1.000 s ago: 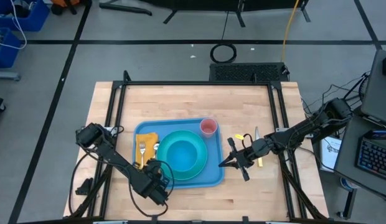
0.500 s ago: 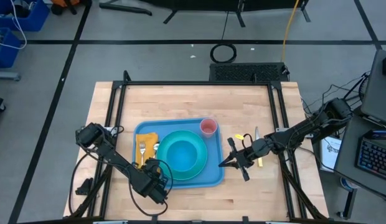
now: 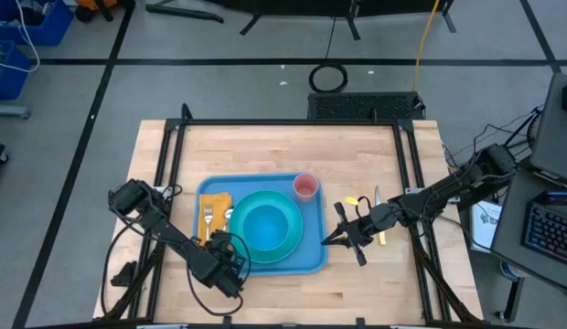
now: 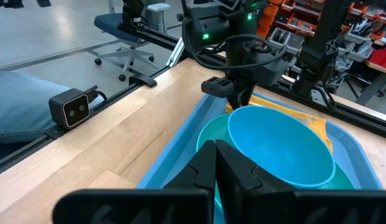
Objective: Set up tray
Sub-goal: Put the orange spoon on the blue serving tray to the right of the orange fork
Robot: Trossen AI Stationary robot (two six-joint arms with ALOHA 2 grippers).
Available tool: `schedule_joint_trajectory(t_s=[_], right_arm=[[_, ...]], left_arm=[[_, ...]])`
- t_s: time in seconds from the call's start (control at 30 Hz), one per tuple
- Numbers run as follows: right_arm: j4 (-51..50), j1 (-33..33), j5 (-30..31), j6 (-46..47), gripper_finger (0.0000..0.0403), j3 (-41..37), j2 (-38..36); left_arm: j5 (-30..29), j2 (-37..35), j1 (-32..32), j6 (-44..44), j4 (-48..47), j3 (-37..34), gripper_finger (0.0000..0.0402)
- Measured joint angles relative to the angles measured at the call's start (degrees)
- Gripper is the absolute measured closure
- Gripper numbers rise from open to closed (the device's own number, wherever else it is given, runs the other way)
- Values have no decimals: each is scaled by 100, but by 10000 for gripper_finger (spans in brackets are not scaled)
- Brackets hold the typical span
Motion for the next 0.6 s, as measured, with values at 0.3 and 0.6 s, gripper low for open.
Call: schedule_joint_trajectory(t_s=[0.3, 0.6], right_arm=[[0, 0, 0, 2, 403, 0, 0], [-2, 2, 0, 2, 403, 0, 0]], left_arm=[[38, 12, 0, 21, 65, 17, 273], [11, 19, -2, 68, 83, 15, 361]])
